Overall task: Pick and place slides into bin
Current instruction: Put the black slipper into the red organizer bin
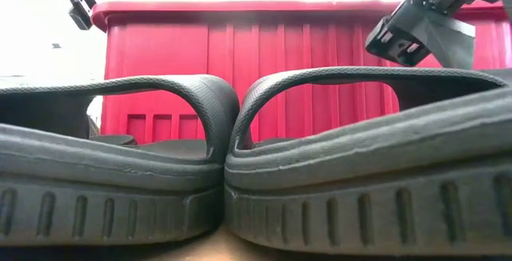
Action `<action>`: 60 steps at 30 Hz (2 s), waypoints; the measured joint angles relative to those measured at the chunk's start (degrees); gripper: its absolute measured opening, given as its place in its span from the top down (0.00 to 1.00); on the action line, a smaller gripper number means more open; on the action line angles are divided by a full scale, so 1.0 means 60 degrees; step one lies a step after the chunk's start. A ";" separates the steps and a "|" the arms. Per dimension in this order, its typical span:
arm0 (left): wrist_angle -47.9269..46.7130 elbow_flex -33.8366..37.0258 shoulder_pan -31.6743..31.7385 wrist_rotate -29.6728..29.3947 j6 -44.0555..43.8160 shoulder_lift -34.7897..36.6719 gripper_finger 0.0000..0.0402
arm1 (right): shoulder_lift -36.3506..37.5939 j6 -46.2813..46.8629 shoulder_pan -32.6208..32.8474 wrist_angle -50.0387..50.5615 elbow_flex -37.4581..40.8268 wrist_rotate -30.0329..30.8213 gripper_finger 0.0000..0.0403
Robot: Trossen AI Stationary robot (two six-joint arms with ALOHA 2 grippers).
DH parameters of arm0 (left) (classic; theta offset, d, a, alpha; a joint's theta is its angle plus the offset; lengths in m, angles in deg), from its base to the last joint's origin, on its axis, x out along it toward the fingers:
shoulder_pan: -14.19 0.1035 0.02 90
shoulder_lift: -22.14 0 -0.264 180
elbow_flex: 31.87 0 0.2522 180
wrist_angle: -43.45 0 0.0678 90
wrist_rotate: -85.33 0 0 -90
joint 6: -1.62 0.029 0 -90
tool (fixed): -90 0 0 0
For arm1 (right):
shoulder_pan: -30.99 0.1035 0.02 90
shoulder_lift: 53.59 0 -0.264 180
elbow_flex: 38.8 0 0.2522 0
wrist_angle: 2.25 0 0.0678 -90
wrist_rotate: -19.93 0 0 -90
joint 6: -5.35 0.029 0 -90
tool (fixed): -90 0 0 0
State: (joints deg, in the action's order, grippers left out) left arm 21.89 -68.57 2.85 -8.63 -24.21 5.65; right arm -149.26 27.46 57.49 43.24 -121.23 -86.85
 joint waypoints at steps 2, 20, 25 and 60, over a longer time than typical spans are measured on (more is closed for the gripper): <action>-0.0006 0.0000 0.0000 0.0004 0.0004 0.0000 0.94 | 0.0014 0.0101 -0.0042 0.0025 0.0000 0.0011 0.51; -0.0024 0.0000 0.0000 -0.0004 0.0011 0.0000 0.94 | 0.0011 0.2220 0.0248 -0.2987 0.2091 -0.1274 0.42; -0.0024 0.0000 0.0000 -0.0015 0.0101 0.0003 0.94 | 0.0011 0.2207 0.0246 -0.4290 0.2313 -0.1405 0.50; 0.0074 0.0000 0.0000 -0.0102 -0.0055 0.0000 0.94 | 0.3271 0.2652 0.0990 -0.2361 0.0411 -0.3106 0.98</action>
State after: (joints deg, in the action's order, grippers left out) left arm 22.33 -68.57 2.85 -9.25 -24.53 5.65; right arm -129.64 43.37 63.43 29.08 -118.76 -105.49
